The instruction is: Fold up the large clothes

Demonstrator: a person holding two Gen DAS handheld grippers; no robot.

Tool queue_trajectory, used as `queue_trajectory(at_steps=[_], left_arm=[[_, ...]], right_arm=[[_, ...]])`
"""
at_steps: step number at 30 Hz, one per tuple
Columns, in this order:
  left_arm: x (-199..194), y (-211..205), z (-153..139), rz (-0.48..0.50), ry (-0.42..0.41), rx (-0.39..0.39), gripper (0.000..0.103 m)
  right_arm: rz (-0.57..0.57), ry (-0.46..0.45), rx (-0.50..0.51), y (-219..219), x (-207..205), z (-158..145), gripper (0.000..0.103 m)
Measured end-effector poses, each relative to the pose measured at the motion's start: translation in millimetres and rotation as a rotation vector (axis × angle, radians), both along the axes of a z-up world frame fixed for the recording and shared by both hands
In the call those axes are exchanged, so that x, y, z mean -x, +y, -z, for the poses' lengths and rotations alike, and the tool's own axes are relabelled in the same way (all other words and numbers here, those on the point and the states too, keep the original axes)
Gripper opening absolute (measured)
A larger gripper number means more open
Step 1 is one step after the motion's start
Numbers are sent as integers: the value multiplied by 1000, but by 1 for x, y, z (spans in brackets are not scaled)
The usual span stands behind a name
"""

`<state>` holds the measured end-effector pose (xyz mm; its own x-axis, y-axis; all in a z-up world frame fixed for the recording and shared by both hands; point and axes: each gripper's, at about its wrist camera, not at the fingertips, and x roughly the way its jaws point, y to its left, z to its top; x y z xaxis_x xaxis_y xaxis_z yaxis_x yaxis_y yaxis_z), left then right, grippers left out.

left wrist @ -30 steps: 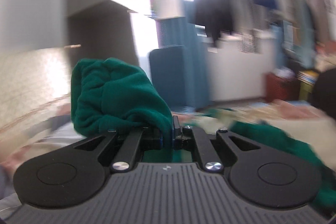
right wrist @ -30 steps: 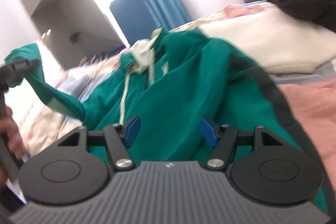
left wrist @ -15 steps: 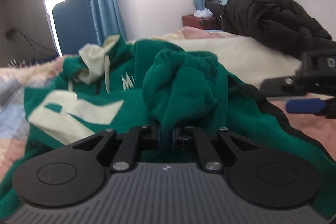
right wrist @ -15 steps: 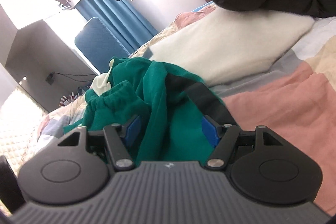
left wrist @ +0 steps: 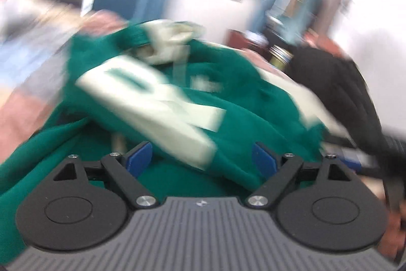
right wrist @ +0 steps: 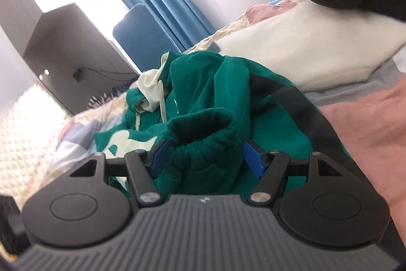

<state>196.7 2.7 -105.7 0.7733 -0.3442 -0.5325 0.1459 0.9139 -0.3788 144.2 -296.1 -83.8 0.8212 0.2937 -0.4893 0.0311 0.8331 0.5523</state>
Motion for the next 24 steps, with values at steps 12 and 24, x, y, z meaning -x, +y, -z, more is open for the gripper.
queue_trajectory(at_steps=[12,24], left_arm=[[-116,86,66,-304,159,346,87],[-123,95,36,-422,120,257,16]], right_arm=[[-47,38,101,29,-19,12,81],[-85,38,112,34,-39,31,77]])
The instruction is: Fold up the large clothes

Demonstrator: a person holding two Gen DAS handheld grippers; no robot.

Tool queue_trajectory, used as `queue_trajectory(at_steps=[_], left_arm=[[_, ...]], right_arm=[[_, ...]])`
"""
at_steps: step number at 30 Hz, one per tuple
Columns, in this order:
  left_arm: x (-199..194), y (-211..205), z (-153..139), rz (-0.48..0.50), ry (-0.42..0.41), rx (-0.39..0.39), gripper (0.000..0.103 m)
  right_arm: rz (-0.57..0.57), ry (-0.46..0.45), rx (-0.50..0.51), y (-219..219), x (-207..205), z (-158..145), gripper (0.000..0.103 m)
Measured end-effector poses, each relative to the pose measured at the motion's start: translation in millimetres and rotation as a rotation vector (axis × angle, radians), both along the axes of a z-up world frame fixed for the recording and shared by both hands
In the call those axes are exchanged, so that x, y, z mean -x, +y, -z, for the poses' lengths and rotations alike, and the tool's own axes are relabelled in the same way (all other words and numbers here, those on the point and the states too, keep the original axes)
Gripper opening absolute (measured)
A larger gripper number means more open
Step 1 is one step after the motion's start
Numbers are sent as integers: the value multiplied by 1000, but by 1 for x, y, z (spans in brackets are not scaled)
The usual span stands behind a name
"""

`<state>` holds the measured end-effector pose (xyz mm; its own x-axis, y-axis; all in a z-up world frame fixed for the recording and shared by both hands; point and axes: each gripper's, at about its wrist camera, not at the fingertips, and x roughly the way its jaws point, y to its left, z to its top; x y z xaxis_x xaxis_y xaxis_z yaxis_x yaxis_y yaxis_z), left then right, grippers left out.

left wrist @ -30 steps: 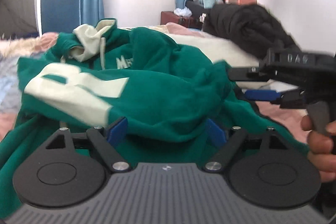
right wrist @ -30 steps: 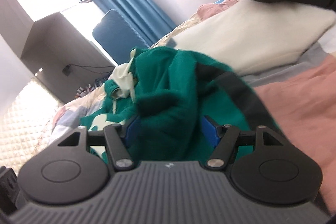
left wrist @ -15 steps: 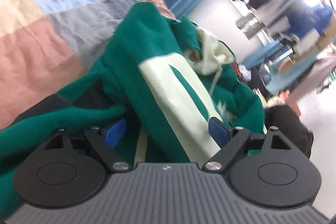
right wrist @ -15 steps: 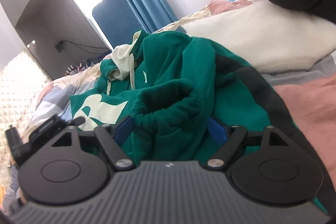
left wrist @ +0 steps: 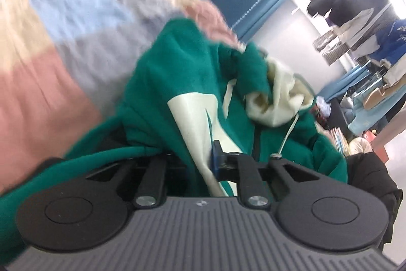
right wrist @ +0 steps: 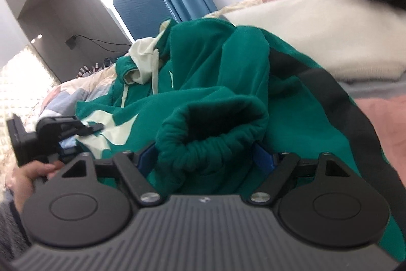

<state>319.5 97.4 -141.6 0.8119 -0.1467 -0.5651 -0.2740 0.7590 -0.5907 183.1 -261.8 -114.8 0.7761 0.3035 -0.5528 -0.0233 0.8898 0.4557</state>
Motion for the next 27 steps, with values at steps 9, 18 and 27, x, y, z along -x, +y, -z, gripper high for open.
queue_trajectory(at_steps=[9,18,27], left_arm=[[36,47,-49,-32,-82,-161,14],[26,52,-3,20,41,-314,15],[32,42,-2,67,64,-372,24]], right_arm=[[-159,-94,-37,26,15,-14,42],[-175,29,52,54,-17,20,41],[-169,37,36,52,-20,26,41]])
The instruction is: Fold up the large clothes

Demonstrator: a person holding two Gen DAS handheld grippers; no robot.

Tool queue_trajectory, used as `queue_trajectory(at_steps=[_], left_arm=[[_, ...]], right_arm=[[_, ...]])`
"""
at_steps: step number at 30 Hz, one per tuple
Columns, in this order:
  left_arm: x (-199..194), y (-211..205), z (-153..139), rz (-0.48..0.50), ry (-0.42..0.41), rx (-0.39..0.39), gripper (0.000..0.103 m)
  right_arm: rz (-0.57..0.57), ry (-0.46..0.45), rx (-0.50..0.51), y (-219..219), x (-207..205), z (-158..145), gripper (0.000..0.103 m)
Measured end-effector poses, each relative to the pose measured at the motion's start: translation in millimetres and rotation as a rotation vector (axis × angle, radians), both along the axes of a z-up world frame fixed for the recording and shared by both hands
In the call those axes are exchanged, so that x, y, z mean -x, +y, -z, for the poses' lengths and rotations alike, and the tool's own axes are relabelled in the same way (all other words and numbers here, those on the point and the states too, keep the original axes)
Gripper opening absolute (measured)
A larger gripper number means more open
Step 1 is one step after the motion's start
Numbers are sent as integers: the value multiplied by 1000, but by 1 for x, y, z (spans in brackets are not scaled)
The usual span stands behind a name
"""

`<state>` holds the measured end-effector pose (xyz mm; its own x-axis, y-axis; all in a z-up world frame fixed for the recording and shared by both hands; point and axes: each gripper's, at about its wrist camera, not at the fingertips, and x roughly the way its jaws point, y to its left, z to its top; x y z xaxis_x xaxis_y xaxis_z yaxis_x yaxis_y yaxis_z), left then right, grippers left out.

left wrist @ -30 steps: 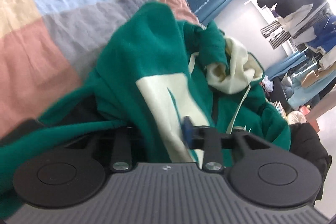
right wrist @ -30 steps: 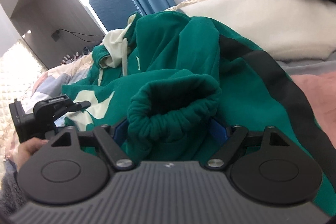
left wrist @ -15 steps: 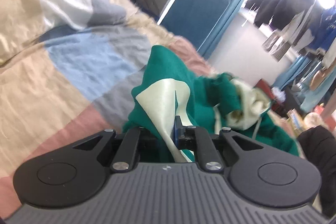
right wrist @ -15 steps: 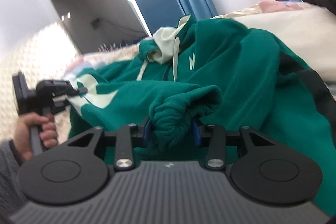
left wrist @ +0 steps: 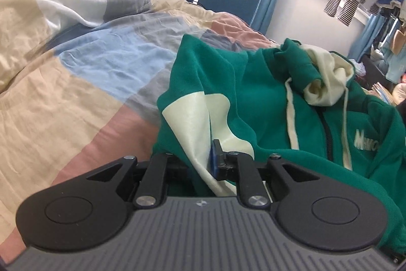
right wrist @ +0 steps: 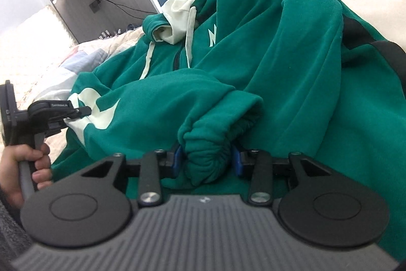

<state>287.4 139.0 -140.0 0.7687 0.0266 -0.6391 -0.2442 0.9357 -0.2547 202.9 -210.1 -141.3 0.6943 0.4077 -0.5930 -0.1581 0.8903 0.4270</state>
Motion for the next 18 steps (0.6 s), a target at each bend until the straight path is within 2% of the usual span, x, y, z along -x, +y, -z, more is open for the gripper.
queue_trajectory(at_steps=[2,3,4,6,8,12,15,18], left_arm=[[6,-3,-7,24,17,4,42],[12,-6,-12,35,12,-6,56],[20,-10,-19,35,0,-28,63],[37,-20,-33,44,-21,-80,66],[56,-31,-46,76,-38,-111,66],[96,-45,-75,116,-80,-118,67],[112,-57,-98,140,-119,-115,68],[117,-68,-117,163,-151,-115,69]], right_arm=[[6,-4,-4,0,2,-1,43],[10,-9,-3,0,3,-3,45],[12,-17,1,0,6,-5,47],[18,-35,19,0,14,-11,55],[24,-55,34,0,22,-18,68],[37,-110,62,-1,45,-36,82],[54,-165,96,-2,65,-53,84],[70,-203,84,-7,79,-70,87]])
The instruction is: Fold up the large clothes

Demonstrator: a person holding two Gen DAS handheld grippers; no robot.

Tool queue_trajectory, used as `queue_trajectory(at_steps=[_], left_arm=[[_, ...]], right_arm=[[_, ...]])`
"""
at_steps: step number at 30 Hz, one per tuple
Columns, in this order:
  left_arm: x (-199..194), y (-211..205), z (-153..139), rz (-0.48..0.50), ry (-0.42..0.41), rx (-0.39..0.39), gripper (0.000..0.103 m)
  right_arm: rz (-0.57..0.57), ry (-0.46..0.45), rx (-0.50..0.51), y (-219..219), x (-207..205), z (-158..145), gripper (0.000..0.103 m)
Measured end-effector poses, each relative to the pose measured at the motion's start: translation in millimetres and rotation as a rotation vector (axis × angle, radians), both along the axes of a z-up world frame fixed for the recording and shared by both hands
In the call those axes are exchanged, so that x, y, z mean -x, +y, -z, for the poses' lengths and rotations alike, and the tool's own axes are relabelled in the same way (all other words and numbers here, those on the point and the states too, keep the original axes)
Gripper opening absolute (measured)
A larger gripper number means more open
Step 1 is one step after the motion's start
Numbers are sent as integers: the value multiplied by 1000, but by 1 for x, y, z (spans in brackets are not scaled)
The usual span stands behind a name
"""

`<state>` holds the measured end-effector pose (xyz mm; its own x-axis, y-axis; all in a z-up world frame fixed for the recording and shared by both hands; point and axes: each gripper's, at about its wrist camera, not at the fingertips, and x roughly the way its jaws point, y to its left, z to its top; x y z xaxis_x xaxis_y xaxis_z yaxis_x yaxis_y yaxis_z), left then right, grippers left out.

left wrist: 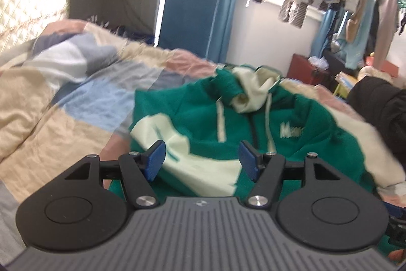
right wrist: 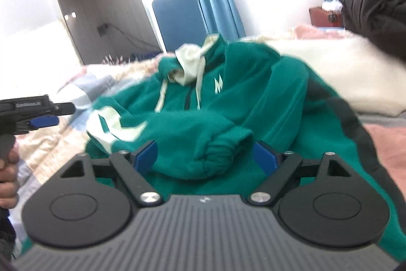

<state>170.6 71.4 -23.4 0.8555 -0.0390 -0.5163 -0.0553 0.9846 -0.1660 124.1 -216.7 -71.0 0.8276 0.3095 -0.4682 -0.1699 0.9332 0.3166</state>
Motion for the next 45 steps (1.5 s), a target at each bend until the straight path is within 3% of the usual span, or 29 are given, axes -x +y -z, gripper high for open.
queue_trajectory(at_steps=[7,13,18,23,30,34,35,36,37,39,40,41,45], left_arm=[[-45,-10,-27,17,-3,18,69],[-145,-21,-15,51,-24,-50,72],[-250,-27,23,60,3,-69,72],[-348,-19,55,30,32,6,72],[-443,-5,97,-7,101,233,72],[-463,-8,119,-25,152,230,71],[-466,-8,122,-13,157,228,71],[-467,-8,124,3,163,229,63],[-466,-7,124,28,171,241,35],[-464,-9,120,60,207,233,8],[-462,-10,114,74,209,211,4],[-459,-12,105,98,193,187,4],[-436,-10,67,119,147,160,3]], right_arm=[[-4,-45,-31,-6,-35,-47,89],[-30,-28,-55,-2,-141,-60,89],[-38,-10,-34,14,-258,-42,89],[5,-5,-29,26,-364,-24,89],[82,95,-95,24,-459,18,89],[85,221,-176,26,-487,51,88],[52,254,-207,28,-490,59,83],[26,272,-208,34,-491,63,80],[-16,282,-185,42,-490,66,78],[-82,249,-79,61,-482,62,57],[-96,218,-32,68,-475,57,34],[-97,201,-1,73,-470,50,18],[-76,92,12,73,-442,12,16]])
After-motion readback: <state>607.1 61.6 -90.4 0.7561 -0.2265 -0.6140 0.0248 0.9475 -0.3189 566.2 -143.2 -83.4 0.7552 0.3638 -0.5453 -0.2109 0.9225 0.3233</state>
